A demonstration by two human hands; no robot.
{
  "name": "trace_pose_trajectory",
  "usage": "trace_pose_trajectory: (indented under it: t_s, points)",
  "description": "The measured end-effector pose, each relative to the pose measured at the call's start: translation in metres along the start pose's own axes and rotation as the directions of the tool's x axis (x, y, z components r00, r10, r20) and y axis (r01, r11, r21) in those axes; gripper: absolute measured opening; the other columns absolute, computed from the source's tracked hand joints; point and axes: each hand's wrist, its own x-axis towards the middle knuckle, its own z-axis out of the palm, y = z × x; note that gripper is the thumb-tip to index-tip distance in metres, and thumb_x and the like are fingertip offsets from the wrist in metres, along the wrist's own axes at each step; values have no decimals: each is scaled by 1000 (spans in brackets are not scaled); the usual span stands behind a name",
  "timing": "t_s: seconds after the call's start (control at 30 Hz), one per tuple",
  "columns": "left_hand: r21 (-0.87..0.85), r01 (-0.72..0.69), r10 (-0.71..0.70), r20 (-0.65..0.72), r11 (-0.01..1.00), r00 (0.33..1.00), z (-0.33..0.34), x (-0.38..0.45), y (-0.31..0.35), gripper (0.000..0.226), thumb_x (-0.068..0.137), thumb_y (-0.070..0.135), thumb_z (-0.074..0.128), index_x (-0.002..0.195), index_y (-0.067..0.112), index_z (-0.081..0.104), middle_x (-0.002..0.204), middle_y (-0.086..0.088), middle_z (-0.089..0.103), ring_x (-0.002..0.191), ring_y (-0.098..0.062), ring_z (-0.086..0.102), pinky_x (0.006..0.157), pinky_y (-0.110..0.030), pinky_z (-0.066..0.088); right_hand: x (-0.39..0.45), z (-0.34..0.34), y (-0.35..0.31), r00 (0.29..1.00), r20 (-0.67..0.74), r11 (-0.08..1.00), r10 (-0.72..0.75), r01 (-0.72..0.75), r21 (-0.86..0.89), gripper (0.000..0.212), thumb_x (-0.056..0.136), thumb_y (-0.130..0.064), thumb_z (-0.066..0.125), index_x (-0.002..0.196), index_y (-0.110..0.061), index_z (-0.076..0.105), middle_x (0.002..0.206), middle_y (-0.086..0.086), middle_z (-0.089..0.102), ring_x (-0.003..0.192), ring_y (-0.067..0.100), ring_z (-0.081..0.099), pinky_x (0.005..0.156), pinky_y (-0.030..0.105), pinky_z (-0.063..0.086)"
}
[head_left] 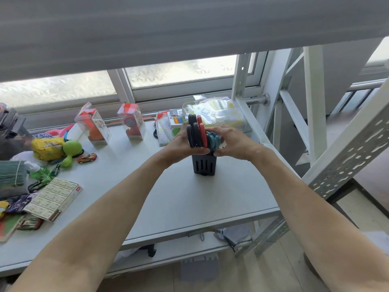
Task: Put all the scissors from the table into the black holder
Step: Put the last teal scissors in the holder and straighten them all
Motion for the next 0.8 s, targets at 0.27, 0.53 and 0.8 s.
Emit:
trace_pose_trajectory:
  t_s: [0.27,0.53,0.8]
  points:
    - [-55,117,-111,97,992,989,-4,0,0,83,65,41,86,136,21,48,128,-4,61,120,-18,60,106,-39,49,-5,12,-2,985,-170,1000,7,-2,25,80,69,-21,85,139,-10,46,122,8,57,104,20,55,89,20,39]
    - [-100,115,-102,122,988,987,1,-6,9,57,79,17,79,131,15,57,120,-3,68,110,-12,65,88,-18,53,-8,13,1,986,-162,991,22,0,137,71,65,-28,88,129,-14,59,109,0,52,91,16,56,88,27,49]
    - [134,108,-115,48,985,992,2,-11,-7,68,73,23,81,135,18,54,127,-4,63,120,-21,57,106,-42,47,-9,16,8,995,-104,965,6,21,260,70,75,-19,81,139,-20,50,111,-4,59,92,19,61,72,11,46]
